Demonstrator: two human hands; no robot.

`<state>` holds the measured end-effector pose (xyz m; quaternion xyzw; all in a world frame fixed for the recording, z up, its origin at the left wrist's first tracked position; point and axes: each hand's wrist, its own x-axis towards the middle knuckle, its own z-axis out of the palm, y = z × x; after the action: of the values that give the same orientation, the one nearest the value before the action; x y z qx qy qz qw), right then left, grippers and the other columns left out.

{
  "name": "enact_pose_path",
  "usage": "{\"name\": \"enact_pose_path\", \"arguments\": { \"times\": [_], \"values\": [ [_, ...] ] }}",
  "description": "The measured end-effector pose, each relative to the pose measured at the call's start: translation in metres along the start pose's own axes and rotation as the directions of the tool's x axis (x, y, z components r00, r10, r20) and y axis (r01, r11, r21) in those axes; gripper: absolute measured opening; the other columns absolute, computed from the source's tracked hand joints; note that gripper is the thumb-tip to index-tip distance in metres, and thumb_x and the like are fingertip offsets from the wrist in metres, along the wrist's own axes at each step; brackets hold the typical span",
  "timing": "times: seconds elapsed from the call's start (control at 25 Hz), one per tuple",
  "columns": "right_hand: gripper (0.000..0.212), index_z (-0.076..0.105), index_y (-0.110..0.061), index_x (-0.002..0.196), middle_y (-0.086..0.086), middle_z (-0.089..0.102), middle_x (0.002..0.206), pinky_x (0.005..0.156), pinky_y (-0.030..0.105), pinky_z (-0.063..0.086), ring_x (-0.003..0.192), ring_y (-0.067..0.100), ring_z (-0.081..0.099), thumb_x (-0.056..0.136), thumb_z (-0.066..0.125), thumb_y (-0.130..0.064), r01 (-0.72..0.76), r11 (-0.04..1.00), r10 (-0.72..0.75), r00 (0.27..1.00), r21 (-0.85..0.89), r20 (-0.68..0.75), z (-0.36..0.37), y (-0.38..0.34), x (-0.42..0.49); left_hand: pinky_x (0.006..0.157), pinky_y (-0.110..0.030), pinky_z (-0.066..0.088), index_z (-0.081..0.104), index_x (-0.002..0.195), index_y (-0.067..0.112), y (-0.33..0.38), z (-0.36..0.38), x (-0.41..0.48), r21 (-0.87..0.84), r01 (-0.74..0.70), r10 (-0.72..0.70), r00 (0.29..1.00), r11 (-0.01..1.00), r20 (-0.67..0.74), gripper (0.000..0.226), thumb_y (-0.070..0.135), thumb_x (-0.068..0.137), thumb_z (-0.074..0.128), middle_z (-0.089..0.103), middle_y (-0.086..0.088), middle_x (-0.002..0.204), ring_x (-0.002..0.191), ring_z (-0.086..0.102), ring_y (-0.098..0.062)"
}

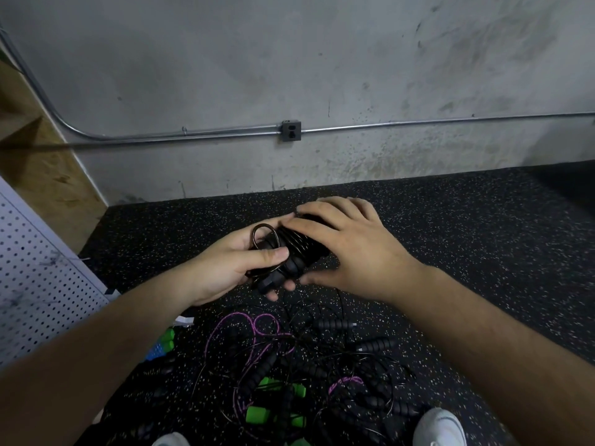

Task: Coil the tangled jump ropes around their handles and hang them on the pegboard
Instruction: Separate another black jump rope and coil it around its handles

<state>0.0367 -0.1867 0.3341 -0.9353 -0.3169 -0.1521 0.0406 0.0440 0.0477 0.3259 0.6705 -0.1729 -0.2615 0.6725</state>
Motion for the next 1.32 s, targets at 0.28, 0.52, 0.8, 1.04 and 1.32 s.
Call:
{"name": "enact_pose_path", "arguments": {
  "times": [0.28, 0.52, 0.8, 1.04, 1.32],
  "values": [
    [0.08, 0.034, -0.039, 0.152, -0.005, 0.052, 0.131, 0.095, 0.046, 0.049, 0.116, 0.025, 0.043, 0.081, 0.053, -0.068, -0.037, 0.999, 0.035, 0.998, 0.029, 0.049, 0.018, 0.012, -0.002, 0.101, -0.042, 0.053, 0.074, 0.105, 0.021, -0.003, -0.007, 0.01, 0.41, -0.045, 0.222, 0.891, 0.911, -0.395, 0.018, 0.02, 0.087, 0.074, 0.076, 0.001, 0.104, 0.1, 0.072, -0.014],
    [0.079, 0.029, -0.043, 0.153, -0.002, 0.046, 0.136, 0.094, 0.042, 0.049, 0.112, 0.022, 0.046, 0.085, 0.064, -0.061, -0.077, 0.996, 0.071, 0.991, 0.048, 0.116, 0.027, 0.01, -0.001, 0.081, -0.035, 0.054, 0.071, 0.087, 0.026, -0.01, -0.019, 0.017, 0.707, 0.07, 0.305, 0.869, 0.704, -0.39, 0.01, 0.034, 0.087, 0.075, 0.063, 0.006, 0.096, 0.085, 0.064, -0.013],
    [0.08, 0.024, -0.051, 0.152, -0.006, 0.047, 0.125, 0.097, 0.041, 0.048, 0.113, 0.021, 0.048, 0.083, 0.061, -0.07, -0.222, 0.956, 0.152, 0.933, 0.192, 0.326, 0.043, -0.001, 0.006, 0.073, -0.024, 0.044, 0.061, 0.081, 0.021, -0.001, -0.011, 0.01, 0.885, -0.004, 0.509, 0.819, 0.466, -0.265, 0.016, 0.031, 0.091, 0.069, 0.057, 0.012, 0.084, 0.083, 0.055, -0.003],
    [0.082, 0.024, -0.049, 0.153, -0.005, 0.047, 0.129, 0.097, 0.044, 0.049, 0.115, 0.024, 0.047, 0.083, 0.061, -0.07, -0.272, 0.934, 0.196, 0.931, 0.23, 0.308, 0.056, -0.01, 0.003, 0.075, -0.024, 0.046, 0.066, 0.098, 0.024, -0.007, -0.023, 0.006, 0.868, -0.018, 0.398, 0.894, 0.496, -0.208, 0.017, 0.04, 0.093, 0.064, 0.058, 0.015, 0.097, 0.088, 0.056, 0.001],
    [0.078, 0.028, -0.041, 0.154, 0.0, 0.046, 0.136, 0.09, 0.045, 0.051, 0.114, 0.028, 0.049, 0.087, 0.062, -0.062, -0.235, 0.961, 0.233, 0.972, 0.144, 0.03, 0.054, -0.024, 0.013, 0.111, -0.027, 0.036, 0.008, 0.159, 0.039, -0.012, -0.043, -0.005, 0.823, 0.115, 0.129, 0.967, 0.556, -0.222, 0.123, 0.062, 0.064, 0.083, 0.038, 0.018, 0.141, 0.13, 0.04, 0.002]
  ]
}}
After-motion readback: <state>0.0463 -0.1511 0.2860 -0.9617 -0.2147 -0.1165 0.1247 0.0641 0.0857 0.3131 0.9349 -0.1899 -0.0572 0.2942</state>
